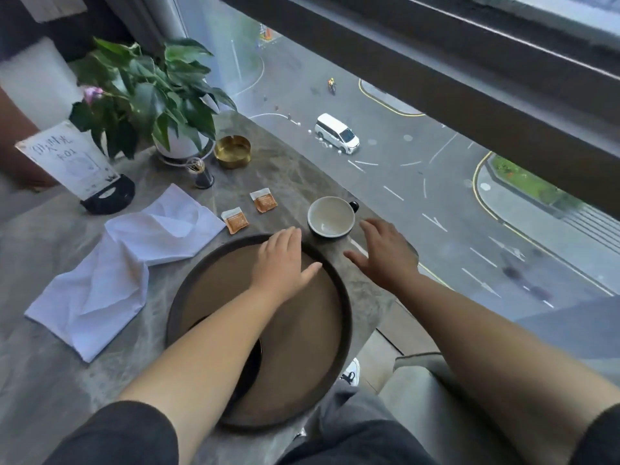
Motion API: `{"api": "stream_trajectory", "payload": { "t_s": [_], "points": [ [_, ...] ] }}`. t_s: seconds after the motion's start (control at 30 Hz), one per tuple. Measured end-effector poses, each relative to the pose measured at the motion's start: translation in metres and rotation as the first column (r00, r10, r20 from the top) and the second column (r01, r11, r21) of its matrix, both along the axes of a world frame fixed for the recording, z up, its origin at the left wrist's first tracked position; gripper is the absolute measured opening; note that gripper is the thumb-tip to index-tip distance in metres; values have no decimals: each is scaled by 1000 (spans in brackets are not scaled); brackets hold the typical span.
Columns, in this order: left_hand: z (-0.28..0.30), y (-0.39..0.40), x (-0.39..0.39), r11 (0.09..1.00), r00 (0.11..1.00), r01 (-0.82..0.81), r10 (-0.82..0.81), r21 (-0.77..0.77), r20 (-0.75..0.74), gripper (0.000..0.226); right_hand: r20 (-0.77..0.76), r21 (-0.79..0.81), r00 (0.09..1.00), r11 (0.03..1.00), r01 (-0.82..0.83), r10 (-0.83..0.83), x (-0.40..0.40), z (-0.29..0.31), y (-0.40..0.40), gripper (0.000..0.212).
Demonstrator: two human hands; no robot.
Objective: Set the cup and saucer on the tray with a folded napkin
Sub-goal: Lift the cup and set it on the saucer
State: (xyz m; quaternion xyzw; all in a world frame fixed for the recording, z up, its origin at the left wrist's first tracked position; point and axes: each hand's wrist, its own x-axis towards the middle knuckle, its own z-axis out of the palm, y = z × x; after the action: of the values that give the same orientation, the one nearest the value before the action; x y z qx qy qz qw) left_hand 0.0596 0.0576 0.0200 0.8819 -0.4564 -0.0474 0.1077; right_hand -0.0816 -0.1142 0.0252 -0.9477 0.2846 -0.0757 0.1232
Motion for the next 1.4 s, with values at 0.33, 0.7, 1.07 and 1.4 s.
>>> {"api": "stream_trajectory", "payload": {
  "t_s": [0.33, 0.7, 1.07, 1.4],
  "points": [
    [-22, -53, 20, 998, 995, -69, 69, -10, -67, 82, -87, 106, 993, 992, -75, 85, 32, -20, -53, 87],
    [-39, -73, 45, 996, 963, -85, 84, 7, -255, 97, -161, 259, 964, 951, -166, 212, 65, -39, -84, 117],
    [-28, -67, 44, 980, 863, -105, 5, -171, -504, 82, -20, 354, 980, 918, -180, 199, 61, -28, -79, 103],
    [12, 8, 26, 960, 894, -142, 18, -243, -448, 83, 52, 276, 963, 923, -269, 265, 50, 12, -14, 101]
  ]
}}
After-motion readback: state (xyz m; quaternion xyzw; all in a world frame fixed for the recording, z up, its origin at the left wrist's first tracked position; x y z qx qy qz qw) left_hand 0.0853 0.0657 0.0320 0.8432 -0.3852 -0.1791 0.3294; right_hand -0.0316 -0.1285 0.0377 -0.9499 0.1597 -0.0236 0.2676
